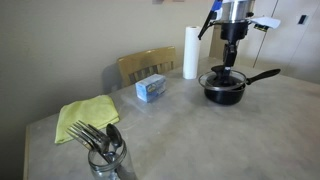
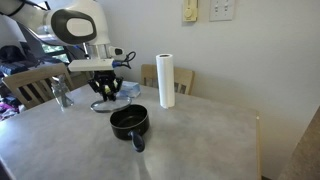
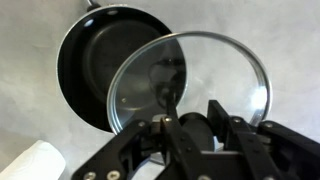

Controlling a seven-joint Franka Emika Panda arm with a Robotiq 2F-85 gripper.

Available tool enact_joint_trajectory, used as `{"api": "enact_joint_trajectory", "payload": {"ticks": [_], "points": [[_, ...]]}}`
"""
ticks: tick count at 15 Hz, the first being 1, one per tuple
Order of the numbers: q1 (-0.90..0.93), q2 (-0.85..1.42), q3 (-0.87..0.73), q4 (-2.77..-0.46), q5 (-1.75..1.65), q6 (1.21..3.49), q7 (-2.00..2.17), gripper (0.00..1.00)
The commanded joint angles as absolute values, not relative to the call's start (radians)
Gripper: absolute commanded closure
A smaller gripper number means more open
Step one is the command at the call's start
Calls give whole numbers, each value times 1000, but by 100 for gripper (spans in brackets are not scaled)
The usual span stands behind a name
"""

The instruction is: Remove the lid from the pot and put it on the table

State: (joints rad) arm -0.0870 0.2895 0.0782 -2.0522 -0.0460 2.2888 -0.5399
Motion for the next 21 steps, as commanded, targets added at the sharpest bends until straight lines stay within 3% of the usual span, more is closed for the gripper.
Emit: {"api": "enact_joint_trajectory", "payload": {"ticks": [1, 11, 21], "points": [[-58, 226, 94, -2138, -44, 2313, -548, 88], [76, 164, 153, -2266, -53, 2311, -430, 88], [181, 271, 135, -2385, -78, 2684, 73, 88]]}}
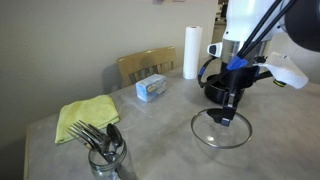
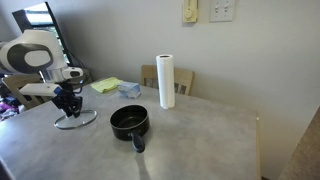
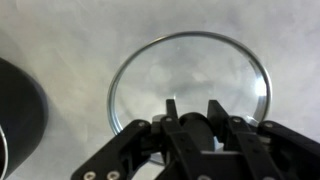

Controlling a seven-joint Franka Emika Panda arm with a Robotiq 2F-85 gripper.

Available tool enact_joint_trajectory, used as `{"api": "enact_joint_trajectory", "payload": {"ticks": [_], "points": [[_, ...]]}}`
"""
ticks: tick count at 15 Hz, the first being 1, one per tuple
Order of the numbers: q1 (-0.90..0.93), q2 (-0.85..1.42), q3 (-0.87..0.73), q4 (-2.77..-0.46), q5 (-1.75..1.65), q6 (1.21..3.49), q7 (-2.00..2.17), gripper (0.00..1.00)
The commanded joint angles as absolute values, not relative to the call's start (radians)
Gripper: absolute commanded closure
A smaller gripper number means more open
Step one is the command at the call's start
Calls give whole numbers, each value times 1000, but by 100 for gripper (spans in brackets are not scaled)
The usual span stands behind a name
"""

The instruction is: Remove the lid from the pot and put it on the table

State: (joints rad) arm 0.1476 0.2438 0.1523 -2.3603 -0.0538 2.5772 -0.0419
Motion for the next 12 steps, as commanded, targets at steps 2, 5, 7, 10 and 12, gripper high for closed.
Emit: {"api": "enact_joint_trajectory", "payload": {"ticks": [2, 5, 7, 10, 12], "points": [[208, 306, 119, -2391, -93, 2762, 155, 88], [251, 346, 79, -2387, -121, 2827, 245, 88], [282, 366, 43, -2384, -144, 2847, 290, 88], [316, 375, 1, -2380, -172, 2849, 332, 39], [329, 371, -16, -2379, -182, 2837, 349, 32]]}}
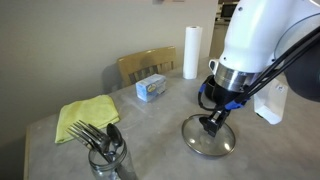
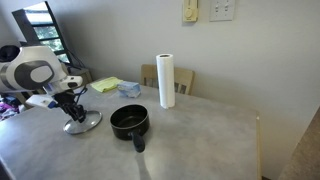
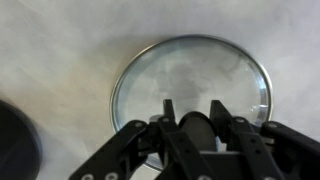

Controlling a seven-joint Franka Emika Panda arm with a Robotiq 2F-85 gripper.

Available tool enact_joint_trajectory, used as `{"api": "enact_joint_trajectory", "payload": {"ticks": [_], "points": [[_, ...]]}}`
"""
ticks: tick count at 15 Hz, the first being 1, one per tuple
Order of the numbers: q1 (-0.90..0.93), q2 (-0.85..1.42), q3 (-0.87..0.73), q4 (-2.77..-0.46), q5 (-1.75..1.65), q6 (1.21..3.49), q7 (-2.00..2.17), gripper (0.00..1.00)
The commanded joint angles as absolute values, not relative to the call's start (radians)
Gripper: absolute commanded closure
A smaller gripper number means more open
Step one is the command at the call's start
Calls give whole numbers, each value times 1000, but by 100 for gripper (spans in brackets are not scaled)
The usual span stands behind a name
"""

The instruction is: Remove the lid from the pot and put it on the table

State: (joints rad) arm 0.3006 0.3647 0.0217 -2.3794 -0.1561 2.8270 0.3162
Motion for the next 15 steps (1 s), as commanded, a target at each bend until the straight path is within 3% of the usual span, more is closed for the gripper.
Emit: {"api": "enact_joint_trajectory", "payload": {"ticks": [1, 4, 5, 15], "points": [[334, 364, -24, -2379, -188, 2825, 354, 26], [352, 330, -60, -2382, -229, 2786, 368, 4], [354, 312, -68, -2383, -242, 2759, 369, 1], [243, 107, 19, -2357, -216, 2352, 252, 0]]}}
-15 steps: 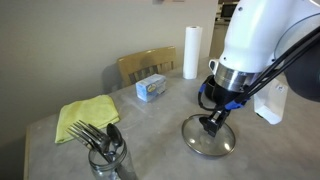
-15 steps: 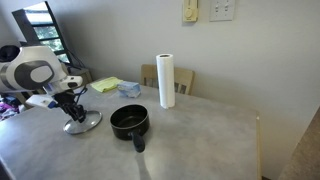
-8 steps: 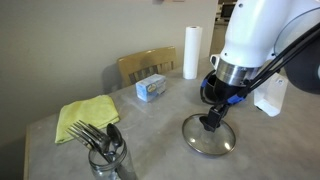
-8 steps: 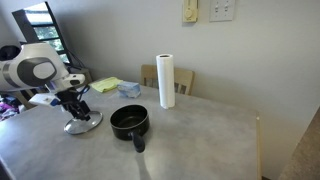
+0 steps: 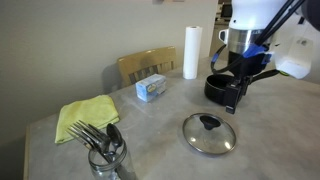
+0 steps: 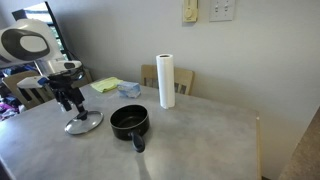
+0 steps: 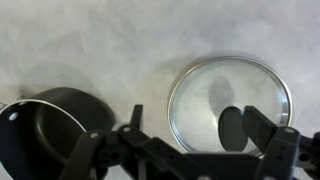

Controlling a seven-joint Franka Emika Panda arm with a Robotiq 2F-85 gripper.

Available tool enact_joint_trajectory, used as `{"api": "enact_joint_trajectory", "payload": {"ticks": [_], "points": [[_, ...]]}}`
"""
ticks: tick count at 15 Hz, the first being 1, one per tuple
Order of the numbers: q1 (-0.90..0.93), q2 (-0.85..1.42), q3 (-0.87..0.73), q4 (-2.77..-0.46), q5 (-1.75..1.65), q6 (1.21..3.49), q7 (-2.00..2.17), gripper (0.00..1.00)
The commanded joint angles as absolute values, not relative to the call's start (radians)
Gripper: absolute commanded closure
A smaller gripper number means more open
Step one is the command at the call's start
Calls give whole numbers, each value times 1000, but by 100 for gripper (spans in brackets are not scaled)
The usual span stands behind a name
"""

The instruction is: Remove the lid from the pot and put it on the table

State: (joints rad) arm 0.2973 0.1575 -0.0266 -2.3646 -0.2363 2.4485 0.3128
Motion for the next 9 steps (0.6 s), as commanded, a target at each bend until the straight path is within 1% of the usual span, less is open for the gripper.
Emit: {"api": "enact_joint_trajectory", "payload": {"ticks": [1, 6, 7, 9], "points": [[232, 94, 27, -2350, -216, 2324, 240, 0], [194, 66, 54, -2319, -235, 2238, 216, 0], [196, 76, 61, -2331, -235, 2278, 244, 0], [191, 74, 63, -2323, -235, 2263, 243, 0]]}}
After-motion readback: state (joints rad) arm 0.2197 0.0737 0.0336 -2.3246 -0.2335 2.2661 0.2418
